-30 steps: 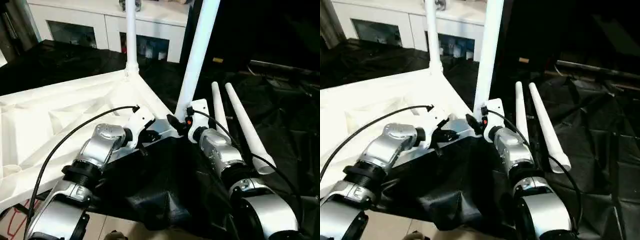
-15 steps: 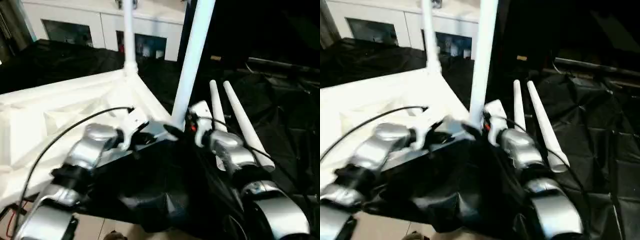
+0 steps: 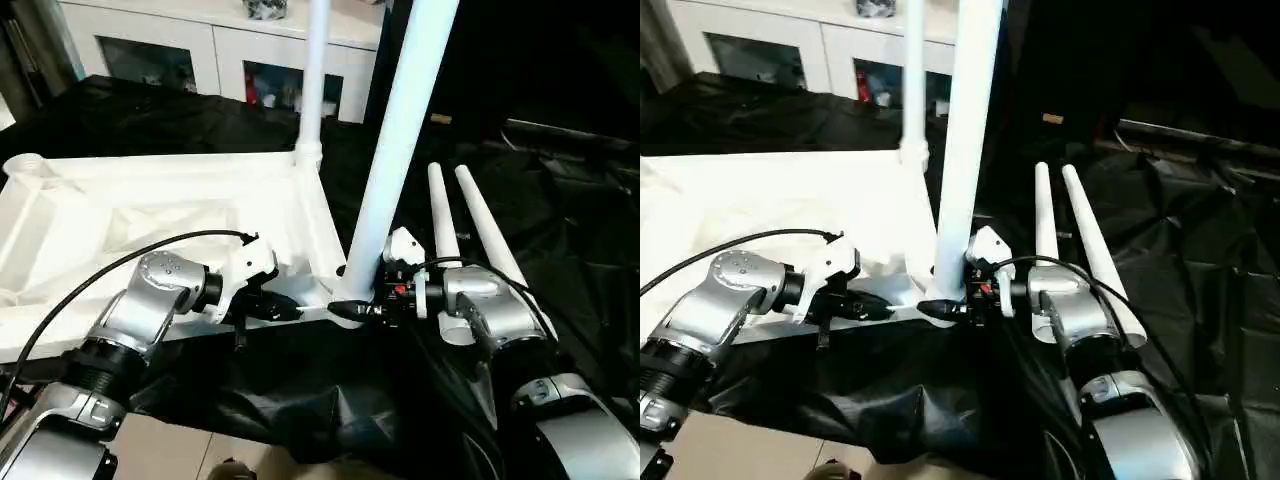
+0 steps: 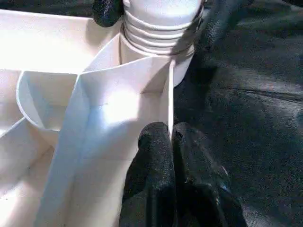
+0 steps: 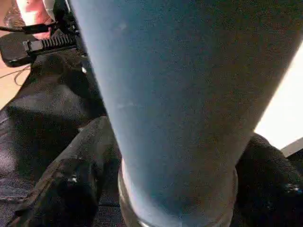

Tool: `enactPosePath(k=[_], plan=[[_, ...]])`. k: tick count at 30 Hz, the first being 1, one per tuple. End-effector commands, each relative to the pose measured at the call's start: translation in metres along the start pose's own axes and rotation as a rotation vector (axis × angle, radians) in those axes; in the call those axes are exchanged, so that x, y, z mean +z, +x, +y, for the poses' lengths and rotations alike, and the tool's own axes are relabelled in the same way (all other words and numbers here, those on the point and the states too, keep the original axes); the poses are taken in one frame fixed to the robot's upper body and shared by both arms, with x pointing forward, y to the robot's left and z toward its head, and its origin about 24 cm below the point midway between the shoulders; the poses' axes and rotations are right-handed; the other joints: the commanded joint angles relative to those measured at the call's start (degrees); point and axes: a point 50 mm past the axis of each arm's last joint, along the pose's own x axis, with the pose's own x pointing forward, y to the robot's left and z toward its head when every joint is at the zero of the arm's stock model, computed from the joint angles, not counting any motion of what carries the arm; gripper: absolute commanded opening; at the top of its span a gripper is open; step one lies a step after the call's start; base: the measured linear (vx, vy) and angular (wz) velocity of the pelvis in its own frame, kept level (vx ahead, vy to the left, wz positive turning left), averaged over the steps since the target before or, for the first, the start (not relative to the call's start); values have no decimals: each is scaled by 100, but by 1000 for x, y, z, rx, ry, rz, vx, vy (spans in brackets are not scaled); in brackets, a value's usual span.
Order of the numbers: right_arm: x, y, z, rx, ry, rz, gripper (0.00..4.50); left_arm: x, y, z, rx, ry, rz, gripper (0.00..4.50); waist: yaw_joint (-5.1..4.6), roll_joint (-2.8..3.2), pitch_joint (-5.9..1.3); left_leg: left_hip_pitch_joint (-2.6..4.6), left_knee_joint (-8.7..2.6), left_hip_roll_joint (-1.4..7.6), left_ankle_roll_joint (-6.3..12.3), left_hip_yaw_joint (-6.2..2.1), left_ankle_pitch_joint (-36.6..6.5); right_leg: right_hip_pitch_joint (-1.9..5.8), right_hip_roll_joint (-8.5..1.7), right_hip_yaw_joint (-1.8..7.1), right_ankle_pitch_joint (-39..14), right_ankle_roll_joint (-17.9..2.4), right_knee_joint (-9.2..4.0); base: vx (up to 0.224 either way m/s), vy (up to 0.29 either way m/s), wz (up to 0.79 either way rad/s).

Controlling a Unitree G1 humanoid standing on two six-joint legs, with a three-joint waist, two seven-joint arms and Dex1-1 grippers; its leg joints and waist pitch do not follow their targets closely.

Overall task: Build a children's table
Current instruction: Rotate leg to tighten

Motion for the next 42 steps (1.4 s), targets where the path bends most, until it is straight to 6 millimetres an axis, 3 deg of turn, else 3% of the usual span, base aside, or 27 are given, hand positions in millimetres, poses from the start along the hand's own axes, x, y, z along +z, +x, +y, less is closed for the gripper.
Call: enactPosePath(k=[1,6,10,16,17,19,24,25,26,32,40,42], plan=[[-1,7,8,80,4,8,329,15,3,-1,-10,57,-51,0,-9,34,-385,72,-365,122,197,10,-968,311,-496,352,-1043,-1024,-433,0,0,0],[-4,15,7,13,42,-4,282,16,6,2,33,50,-61,0,15,22,-380,66,-370,116,181,10,-971,309,-497,349,-1111,-988,-438,0,0,0],[-7,21,3,-84,87,-4,271,19,10,5,78,35,-73,0,4,20,-369,80,-385,111,98,1,-1063,299,-511,354,-1398,-899,-475,0,0,0],[-16,50,-10,-494,279,-32,267,38,34,23,296,-33,-118,0,-101,11,-342,106,-410,84,-136,-15,-1329,273,-523,352,-2101,-694,-561,0,0,0],[-16,55,-10,-541,314,-42,267,42,39,24,325,-50,-128,0,-110,33,-339,141,-403,88,-146,-15,-1382,243,-531,363,-2184,-668,-587,0,0,0],[-16,61,-10,-608,338,-36,267,47,44,24,338,-66,-146,0,-106,49,-341,144,-409,84,-152,-26,-1456,248,-548,354,-2378,-593,-608,0,0,0],[-10,74,-6,-580,288,-44,267,53,53,20,320,-57,-164,0,-111,43,-365,103,-414,95,-76,-23,-1303,273,-520,356,-1801,-663,-544,0,0,0],[-7,76,-5,-574,267,-56,322,54,54,18,307,-53,-168,0,-110,48,-364,96,-414,93,-66,-19,-1296,279,-521,357,-1733,-696,-538,0,0,0],[-4,76,-6,-573,254,-66,322,53,54,17,293,-44,-168,0,-113,44,-365,94,-414,89,-61,-17,-1281,284,-516,356,-1699,-703,-534,0,0,0],[1,65,-8,-448,170,-47,377,43,46,13,241,-25,-142,0,-124,43,-371,74,-411,96,24,-17,-1211,314,-521,361,-1538,-764,-514,0,0,0],[3,30,-4,-156,58,-62,377,33,26,3,78,44,-124,0,-104,51,-407,53,-360,108,295,11,-758,339,-482,359,-480,-1127,-390,0,0,0],[2,25,-3,-118,47,-52,377,29,23,2,53,53,-107,0,-89,51,-397,53,-367,116,296,7,-812,343,-483,347,-522,-1143,-394,0,0,0]])
